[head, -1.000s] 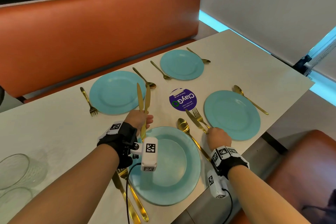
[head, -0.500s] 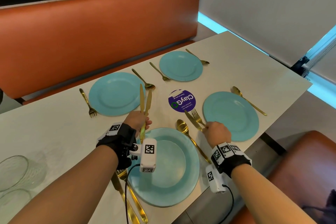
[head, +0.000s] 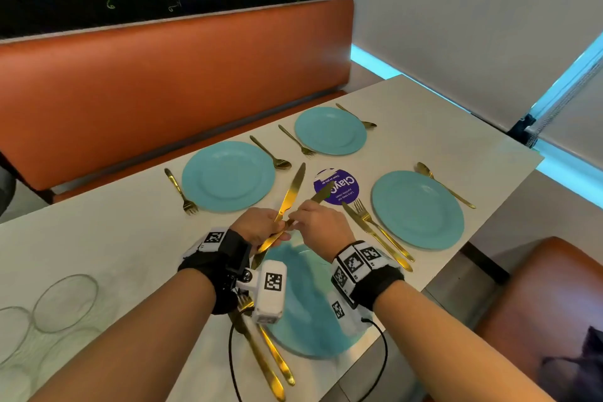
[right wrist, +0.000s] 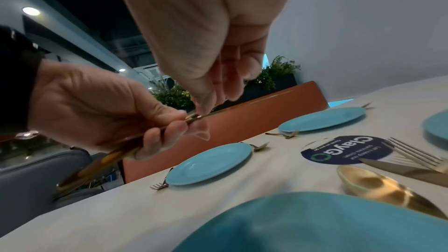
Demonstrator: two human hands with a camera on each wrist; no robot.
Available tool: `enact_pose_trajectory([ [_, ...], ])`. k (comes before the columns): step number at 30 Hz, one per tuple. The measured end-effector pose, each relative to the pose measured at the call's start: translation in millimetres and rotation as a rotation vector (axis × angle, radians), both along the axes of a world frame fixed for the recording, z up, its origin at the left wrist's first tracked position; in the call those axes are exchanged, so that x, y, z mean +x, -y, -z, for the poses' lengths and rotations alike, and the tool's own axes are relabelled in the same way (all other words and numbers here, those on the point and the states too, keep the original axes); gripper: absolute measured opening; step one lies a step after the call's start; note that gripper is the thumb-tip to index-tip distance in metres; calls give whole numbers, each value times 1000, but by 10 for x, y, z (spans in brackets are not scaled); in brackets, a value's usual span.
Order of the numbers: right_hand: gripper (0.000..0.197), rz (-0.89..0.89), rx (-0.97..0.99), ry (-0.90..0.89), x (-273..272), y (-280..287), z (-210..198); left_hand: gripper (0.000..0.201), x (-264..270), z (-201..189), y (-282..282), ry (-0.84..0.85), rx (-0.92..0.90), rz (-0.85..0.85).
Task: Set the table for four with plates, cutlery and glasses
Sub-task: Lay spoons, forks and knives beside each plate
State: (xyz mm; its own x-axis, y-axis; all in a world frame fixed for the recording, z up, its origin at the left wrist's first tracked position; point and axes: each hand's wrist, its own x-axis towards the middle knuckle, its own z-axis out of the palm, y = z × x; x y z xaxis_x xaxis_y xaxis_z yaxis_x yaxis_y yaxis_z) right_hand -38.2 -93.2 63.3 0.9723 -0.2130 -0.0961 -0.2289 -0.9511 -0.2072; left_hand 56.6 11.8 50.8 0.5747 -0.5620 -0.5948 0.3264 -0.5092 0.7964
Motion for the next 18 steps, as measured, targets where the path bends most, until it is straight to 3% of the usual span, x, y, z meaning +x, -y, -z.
enact_pose_trajectory([
  [5, 29, -61, -47, -61, 12, -312, -46, 5, -10, -86, -330, 84, 60, 143],
  [15, 25, -85, -24, -171, 124, -518, -66, 25, 32, -37, -627, 26, -10, 92],
  [18, 22, -104, -35, -195, 243, -422, -121, 4, 118, -76, -586, 24, -27, 74],
])
